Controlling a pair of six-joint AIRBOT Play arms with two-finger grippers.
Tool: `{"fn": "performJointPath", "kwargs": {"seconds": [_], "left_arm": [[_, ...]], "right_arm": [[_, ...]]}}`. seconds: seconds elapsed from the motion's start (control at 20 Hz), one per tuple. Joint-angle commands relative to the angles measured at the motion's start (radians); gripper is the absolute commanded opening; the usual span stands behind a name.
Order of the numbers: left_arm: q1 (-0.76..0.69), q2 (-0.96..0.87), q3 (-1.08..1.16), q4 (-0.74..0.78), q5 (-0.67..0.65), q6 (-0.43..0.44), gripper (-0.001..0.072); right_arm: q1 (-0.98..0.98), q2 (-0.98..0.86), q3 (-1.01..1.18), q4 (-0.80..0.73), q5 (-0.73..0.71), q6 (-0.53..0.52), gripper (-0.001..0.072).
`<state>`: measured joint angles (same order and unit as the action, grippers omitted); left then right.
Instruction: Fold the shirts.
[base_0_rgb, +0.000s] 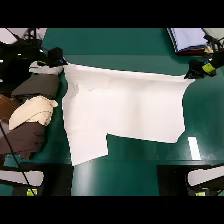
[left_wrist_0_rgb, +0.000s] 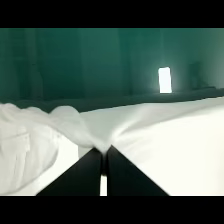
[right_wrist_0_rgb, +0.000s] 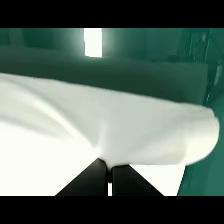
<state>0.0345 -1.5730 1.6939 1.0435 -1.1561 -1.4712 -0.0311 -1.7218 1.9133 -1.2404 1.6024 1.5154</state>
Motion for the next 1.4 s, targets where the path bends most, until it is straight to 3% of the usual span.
{"fn": "performJointPath", "kwargs": {"seconds": [0.0, 0.25, 0.6, 0.65, 0.7, 0.75, 0.9, 1.05, 1.35], "left_arm": [[-0.003, -0.057, -0.003, 0.002, 0.134, 0.035, 0.0024], [-0.004, -0.059, -0.029, 0.069, -0.051, 0.091, 0.0024], [-0.003, -0.059, -0.235, 0.083, -0.031, 0.080, 0.0027], [-0.003, -0.059, -0.246, 0.083, -0.034, 0.079, 0.0132], [-0.003, -0.056, -0.247, 0.083, -0.041, 0.064, 0.0371], [-0.003, -0.048, -0.246, 0.082, -0.055, 0.055, 0.0409], [-0.003, 0.047, -0.268, 0.172, -0.135, 0.048, 0.0408], [-0.003, 0.242, -0.457, 0.289, -0.153, -0.002, 0.0409], [-0.004, 0.566, -0.969, 0.209, -0.137, -0.022, 0.0409]], "right_arm": [[0.004, -0.123, 0.131, -0.008, -0.052, -0.030, 0.0012], [0.005, -0.034, -0.051, -0.012, -0.071, -0.067, 0.0012], [0.026, 0.034, -0.345, -0.001, -0.180, -0.066, 0.0018], [0.026, 0.034, -0.356, 0.021, -0.180, -0.066, 0.0143], [0.025, 0.034, -0.356, 0.046, -0.179, -0.067, 0.0395], [0.017, 0.034, -0.344, 0.067, -0.171, -0.070, 0.0452], [-0.016, 0.091, -0.344, 0.109, -0.082, -0.104, 0.0451], [-0.050, 0.269, -0.505, 0.123, -0.093, -0.113, 0.0451], [-0.068, 0.513, -0.745, 0.125, -0.159, -0.113, 0.0451]]}}
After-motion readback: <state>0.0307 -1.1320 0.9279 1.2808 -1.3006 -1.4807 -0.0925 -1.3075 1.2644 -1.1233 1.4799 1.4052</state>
